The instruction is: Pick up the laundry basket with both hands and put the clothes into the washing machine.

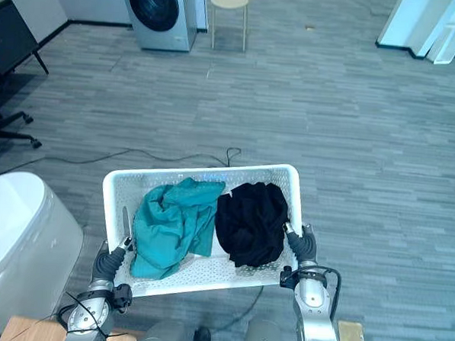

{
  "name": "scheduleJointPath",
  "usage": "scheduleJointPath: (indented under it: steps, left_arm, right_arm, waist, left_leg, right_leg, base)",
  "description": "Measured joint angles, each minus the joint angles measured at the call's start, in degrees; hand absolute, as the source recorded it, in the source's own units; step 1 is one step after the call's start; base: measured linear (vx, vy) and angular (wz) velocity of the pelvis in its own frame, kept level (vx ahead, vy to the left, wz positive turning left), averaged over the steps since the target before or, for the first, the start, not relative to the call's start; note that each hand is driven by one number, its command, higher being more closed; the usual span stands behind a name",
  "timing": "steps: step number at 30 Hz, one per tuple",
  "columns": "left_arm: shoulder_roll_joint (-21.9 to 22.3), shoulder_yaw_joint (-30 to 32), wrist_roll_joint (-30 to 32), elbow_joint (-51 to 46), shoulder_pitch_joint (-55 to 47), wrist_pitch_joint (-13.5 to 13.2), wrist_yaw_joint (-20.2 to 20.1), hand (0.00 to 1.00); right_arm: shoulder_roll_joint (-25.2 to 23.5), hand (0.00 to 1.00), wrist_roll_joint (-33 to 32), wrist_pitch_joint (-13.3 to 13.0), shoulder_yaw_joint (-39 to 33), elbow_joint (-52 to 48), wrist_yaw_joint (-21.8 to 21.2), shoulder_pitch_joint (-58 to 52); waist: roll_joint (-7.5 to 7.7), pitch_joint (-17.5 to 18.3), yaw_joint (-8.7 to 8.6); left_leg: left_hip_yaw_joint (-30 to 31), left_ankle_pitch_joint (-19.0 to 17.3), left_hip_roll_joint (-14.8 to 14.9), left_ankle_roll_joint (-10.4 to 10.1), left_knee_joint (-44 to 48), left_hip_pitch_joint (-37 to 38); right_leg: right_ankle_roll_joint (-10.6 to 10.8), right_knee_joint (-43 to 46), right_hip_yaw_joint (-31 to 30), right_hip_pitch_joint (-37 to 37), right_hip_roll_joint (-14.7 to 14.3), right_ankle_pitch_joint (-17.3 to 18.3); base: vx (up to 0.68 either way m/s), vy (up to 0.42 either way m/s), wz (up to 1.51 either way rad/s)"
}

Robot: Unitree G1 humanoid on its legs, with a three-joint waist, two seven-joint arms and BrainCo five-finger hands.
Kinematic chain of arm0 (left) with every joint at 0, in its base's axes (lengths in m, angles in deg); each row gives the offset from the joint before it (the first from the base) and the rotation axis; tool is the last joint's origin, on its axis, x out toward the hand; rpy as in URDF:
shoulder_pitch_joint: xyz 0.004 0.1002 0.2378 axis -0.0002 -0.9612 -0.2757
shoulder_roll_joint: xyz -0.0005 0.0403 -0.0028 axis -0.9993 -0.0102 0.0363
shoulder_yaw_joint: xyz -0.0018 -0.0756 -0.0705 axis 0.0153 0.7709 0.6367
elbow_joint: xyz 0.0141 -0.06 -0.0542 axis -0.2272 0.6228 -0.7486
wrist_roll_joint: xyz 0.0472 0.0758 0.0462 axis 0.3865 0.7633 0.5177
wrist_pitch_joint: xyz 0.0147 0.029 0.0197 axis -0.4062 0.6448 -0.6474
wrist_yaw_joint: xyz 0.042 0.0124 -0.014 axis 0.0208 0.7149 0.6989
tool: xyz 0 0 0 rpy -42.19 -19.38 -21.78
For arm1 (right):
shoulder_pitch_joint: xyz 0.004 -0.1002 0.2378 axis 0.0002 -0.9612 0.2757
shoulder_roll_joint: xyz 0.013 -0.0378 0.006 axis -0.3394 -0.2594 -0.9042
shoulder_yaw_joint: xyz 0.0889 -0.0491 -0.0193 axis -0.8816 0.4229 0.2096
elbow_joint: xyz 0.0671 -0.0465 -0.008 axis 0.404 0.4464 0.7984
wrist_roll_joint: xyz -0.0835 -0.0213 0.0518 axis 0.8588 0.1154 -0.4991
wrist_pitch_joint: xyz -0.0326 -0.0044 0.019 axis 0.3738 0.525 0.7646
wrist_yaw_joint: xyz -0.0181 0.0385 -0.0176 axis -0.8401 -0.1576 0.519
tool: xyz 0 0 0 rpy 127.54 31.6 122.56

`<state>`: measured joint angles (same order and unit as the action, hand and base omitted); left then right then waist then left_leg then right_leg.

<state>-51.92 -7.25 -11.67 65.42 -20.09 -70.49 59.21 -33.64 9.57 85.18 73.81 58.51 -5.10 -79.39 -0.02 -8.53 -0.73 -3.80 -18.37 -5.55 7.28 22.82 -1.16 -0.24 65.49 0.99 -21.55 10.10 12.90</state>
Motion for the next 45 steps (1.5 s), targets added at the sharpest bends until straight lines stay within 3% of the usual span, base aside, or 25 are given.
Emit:
scheduleJointPath:
  steps: [4, 6, 8, 10, 12, 13, 14, 15, 16, 18, 19, 22, 23, 24, 25, 27, 28, 29, 31, 35, 38, 40, 42, 44, 45]
  left_arm:
    - [-1.55, -1.34, -0.79, -0.43, 0.85, 0.03, 0.22, 1.0]
    - [-1.95, -1.92, -1.64, -0.49, 1.62, 0.02, 0.14, 1.0]
    - [-2.0, -3.53, -1.8, 0.38, 2.59, 0.54, -0.06, 1.0]
    - [-0.68, -4.3, -1.78, 0.62, 2.58, 1.47, -0.16, 1.0]
    - [1.09, -4.5, -1.76, 0.79, 2.83, 1.97, -0.49, 1.0]
    - [1.75, -4.46, -1.83, 0.96, 1.42, 1.8, -0.79, 1.0]
    - [1.86, -4.24, -2.12, 0.64, -0.02, 1.4, -0.97, 1.0]
    - [2.2, -4.29, -2.3, 0.29, -0.89, 1.13, -1.01, 1.0]
    - [2.07, -4.3, -2.31, 0.17, -1.21, 0.99, -1.18, 1.0]
    - [1.06, -4.23, -2.45, 0.26, -1.25, 0.98, -1.21, 1.0]
    - [0.86, -4.17, -3.21, 0.37, -1.1, 0.93, -1.21, 1.0]
    - [1.65, -3.69, -4.22, 0.4, -1.06, 0.58, -1.17, 1.0]
    - [2.56, -3.23, -4.21, 0.68, -0.88, 0.67, -0.97, 1.0]
    - [2.14, -3.03, -4.16, 2.03, 0.62, 1.16, -0.12, 1.0]
    - [2.5, -2.66, -4.14, 2.14, 1.33, 1.85, 0.07, 1.0]
    - [1.96, -1.97, -4.19, 2.18, 0.79, 1.81, 0.14, 1.0]
    - [2.02, -2.01, -4.24, 1.78, -1.07, 1.46, 0.08, 1.0]
    - [0.45, -1.27, -4.28, 2.37, -0.68, 1.71, 0.19, 1.0]
    - [0.2, -1.28, -4.28, 2.61, -1.02, 2.0, 0.05, 1.0]
    - [-1.54, -2.98, -4.36, 2.61, 0.13, 1.95, -0.18, 1.0]
    - [-3.09, -4.64, -4.35, 2.57, 3.35, 1.88, -1.03, 1.0]
    - [-2.16, -5.49, -4.18, 3.21, 3.7, 1.92, -1.06, 1.0]
    - [-0.94, -5.53, -4.16, 3.38, 3.25, 2.02, -1.08, 1.0]
    - [0.69, -4.68, -4.18, 3.39, 2.38, 2.39, -1.17, 1.0]
    - [1.8, -3.61, -4.4, 3.29, -0.02, 2.15, -1.24, 1.0]
  right_arm:
    - [-0.59, 1.0, 0.18, 0.01, -0.45, -0.6, -0.16, -0.11]
    - [-0.7, 1.0, 0.17, 0.0, -1.42, -2.16, -0.15, -1.0]
    - [-0.61, 1.0, 0.15, 0.02, -2.64, -2.45, -0.06, -2.56]
    - [0.72, 1.0, 0.14, 0.37, -3.26, -4.29, -0.09, -3.73]
    - [1.91, 1.0, 0.09, 0.35, -3.7, -6.59, -0.15, -6.07]
    - [2.64, 1.0, 0.06, 0.2, -3.33, -7.73, -0.37, -6.74]
    - [2.87, 1.0, 0.07, 0.16, -2.67, -9.01, -0.38, -7.78]
    - [2.94, 1.0, 0.07, 0.15, -2.62, -9.01, -0.39, -7.9]
    - [2.55, 1.0, 0.08, 0.41, -2.67, -8.91, -0.42, -8.0]
    - [2.32, 1.0, 0.08, 0.4, -2.29, -7.77, -0.45, -7.55]
    - [2.39, 1.0, 0.08, 0.39, -2.41, -6.21, -0.44, -5.81]
    - [4.51, 1.0, 0.08, 0.03, -2.15, -1.87, -0.34, -0.83]
    - [4.53, 1.0, 0.11, -0.44, -2.02, -0.17, -0.26, 0.4]
    - [3.96, 1.0, 0.19, -0.33, -1.9, 2.4, 0.19, 1.58]
    - [4.64, 1.0, 0.22, -0.04, -2.02, 3.06, 0.07, 2.57]
    - [3.3, 1.0, 0.74, 0.08, -1.4, 3.81, -0.73, 3.17]
    - [3.18, 1.0, 0.93, -0.69, -1.19, 3.38, -1.26, 1.26]
    - [1.26, 1.0, 1.26, -0.64, -1.06, 3.89, -1.26, 0.79]
    - [1.21, 1.0, 1.53, -0.22, -0.92, 3.94, -1.45, 0.46]
    - [0.65, 1.0, 1.69, -0.15, -2.14, 1.75, -1.31, -1.8]
    - [-0.89, 1.0, 0.74, -0.16, -4.66, -2.81, -1.08, -4.67]
    - [-1.06, 1.0, 0.74, 0.18, -5.04, -2.84, -0.82, -4.63]
    - [0.13, 1.0, 0.73, 0.38, -5.08, -3.87, -0.9, -5.38]
    - [2.07, 1.0, 0.74, 0.76, -4.33, -5.79, -0.93, -6.15]
    - [2.74, 1.0, 0.75, 0.82, -2.57, -6.15, -1.04, -6.46]
  waist:
    - [-0.54, -0.28, -0.09]
    - [-0.29, -0.03, -0.76]
    - [-1.09, 0.34, -3.0]
    - [-3.78, 1.13, -3.21]
    - [-3.79, 0.21, -4.52]
    - [-6.31, 0.97, -3.32]
    - [-6.89, 0.65, -2.28]
    - [-7.96, 0.9, -1.57]
    - [-8.17, 0.78, -0.92]
    - [-5.94, 0.58, 0.3]
    - [-4.23, 0.09, 1.66]
    - [-3.62, -0.07, 3.29]
    - [-3.52, 0.09, 3.66]
    - [-0.97, 1.34, 2.94]
    - [-1.06, 0.93, 2.22]
    - [0.41, 0.16, 3.35]
    - [1.56, 0.42, 3.44]
    - [4.45, 0.62, 2.29]
    - [2.25, -0.67, 1.67]
    - [-2.89, -1.17, -1.91]
    - [-1.11, -0.88, -2.47]
    - [-2.09, -0.55, -3.44]
    - [-3.79, -0.63, -3.5]
    - [-6.21, -1.57, -3.0]
    - [-5.73, -1.59, -0.73]
  left_leg:
    - [0.18, 0.01, 0.33, -0.02, -8.89, 8.29]
    - [1.37, -0.59, 0.33, -1.13, -11.72, 11.51]
    - [5.35, -1.73, 1.72, -3.12, -11.69, 14.32]
    - [6.37, -1.58, 4.84, -4.18, -4.36, 12.65]
    - [5.23, 3.8, 4.89, -7.98, 10.0, 9.67]
    - [2.93, 10.55, 7.91, -9.74, 22.17, 5.83]
    - [0.56, 24.74, 10.28, -12.03, 34.58, 1.89]
    - [0.87, 24.47, 11.09, -12.07, 40.04, -0.64]
    - [0.4, 18.77, 12.45, -9.51, 48.5, -7.06]
    - [-3.69, 10.42, 13.53, -3.96, 47.46, -16.07]
    - [-5.33, 7.01, 13.29, -4.29, 39.54, -20.98]
    - [-2.23, 11.27, 12.32, -11.81, 1.79, -24.06]
    - [-2.43, 20.29, 12.33, -12.98, -1.88, -24.21]
    - [-4.59, 20.41, 9.03, -10.24, 0.33, -23.72]
    - [-5.38, 17.45, 8.88, -8.6, 4.54, -24.5]
    - [-6.46, 13.58, 7.48, -8.02, 15.82, -26.42]
    - [-6.41, 10.05, 4.63, -6.4, 6.35, -19.57]
    - [-8.04, 5.78, 1.29, -5.05, 6.49, -14.77]
    - [-7.68, 3.31, 1.13, -4.88, 4.52, -8.2]
    - [-3.72, 3.21, 1.21, -5.03, -8.89, 7.94]
    - [0.61, 2.42, -0.12, -6.26, -13.45, 15.14]
    - [3.71, 1.47, 1.66, -7.66, -11.07, 17.83]
    - [3.5, 2.05, 4.59, -8.07, 4.55, 13.87]
    - [0.91, 16.27, 8.65, -9.13, 25.79, 6.33]
    - [-0.91, 38.41, 9.58, -10.18, 33.17, 3.25]
  right_leg:
    - [2.08, -22.61, 11.3, -3.76, -0.43, -0.04]
    - [3.76, -44.27, 13.23, -2.5, -3.48, -6.53]
    - [-0.66, -46.08, 12.42, -1.06, -5.65, -14.53]
    - [-3.36, -43.19, 15.71, 1.05, -6.48, -10.03]
    - [-4.25, -32.63, 18.88, 1.54, -4.44, -3.84]
    - [-3.54, -36.2, 19.24, 4.84, -8.1, -2.99]
    - [-5.87, -39.73, 18.93, 9.99, -10.47, 0.5]
    - [-6.3, -40.84, 17.98, 12.21, -11.76, 1.85]
    - [-5.61, -42.44, 16.89, 16.43, -12.39, 3.67]
    - [-4.43, -47.12, 14.59, 22.69, -10.55, 4.69]
    - [-3.41, -50.12, 12.8, 26.41, -8.37, 4.86]
    - [0.21, -56.59, 9.56, 34.13, -4.93, 5.84]
    - [1.53, -57.87, 8.08, 36.46, -3.83, 6.34]
    - [4.01, -57.15, 6.48, 37.26, 0.59, 5.61]
    - [9.28, -54.41, 4.81, 37.0, 2.07, 2.11]
    - [11.43, -40.54, 1.13, 34.41, 4.2, -4.36]
    - [9.46, -24.29, -0.24, 28.79, 7.21, -12.04]
    - [3.65, -4.51, -1.55, 19.9, 10.34, -13.75]
    - [0.85, 3.17, 0.75, 13.15, 8.61, -8.98]
    - [1.54, -15.46, 13.86, 1.23, 1.67, 0.69]
    - [1.62, -46.44, 18.49, -0.04, -1.41, -7.74]
    - [-1.3, -45.26, 16.54, 0.09, -3.65, -14.56]
    - [-2.09, -40.51, 18.29, 2.37, -4.11, -14.42]
    - [-4.08, -38.73, 18.95, 8.4, -7.1, -8.78]
    - [-4.02, -41.35, 15.59, 13.9, -8.49, -6.2]
  base:
    - [0.46, 0.102, -0.19]
    - [0.57, 0.035, 0.25]
    - [0.54, -0.04, 0.67]
    - [0.71, -0.069, 0.37]
    - [0.59, -0.127, 0.36]
    - [0.42, -0.19, -0.38]
    - [0.4, -0.144, -0.64]
    - [0.63, 0.013, -0.61]
    - [0.63, 0.076, -0.37]
    - [0.73, 0.084, -0.42]
    - [0.69, 0.103, -0.6]
    - [0.72, 0.216, -0.69]
    - [0.79, 0.333, -0.34]
    - [0.83, 0.384, -0.04]
    - [0.84, 0.404, -0.01]
    - [0.68, 0.392, -0.33]
    - [0.71, 0.424, -0.09]
    - [0.81, 0.416, 0.01]
    - [0.63, 0.237, -0.14]
    - [0.66, 0.212, 0.15]
    - [0.76, 0.026, 0.67]
    - [0.77, -0.075, 0.69]
    - [0.79, -0.072, 0.43]
    - [0.78, -0.04, -0.17]
    - [0.97, -0.021, -0.74]
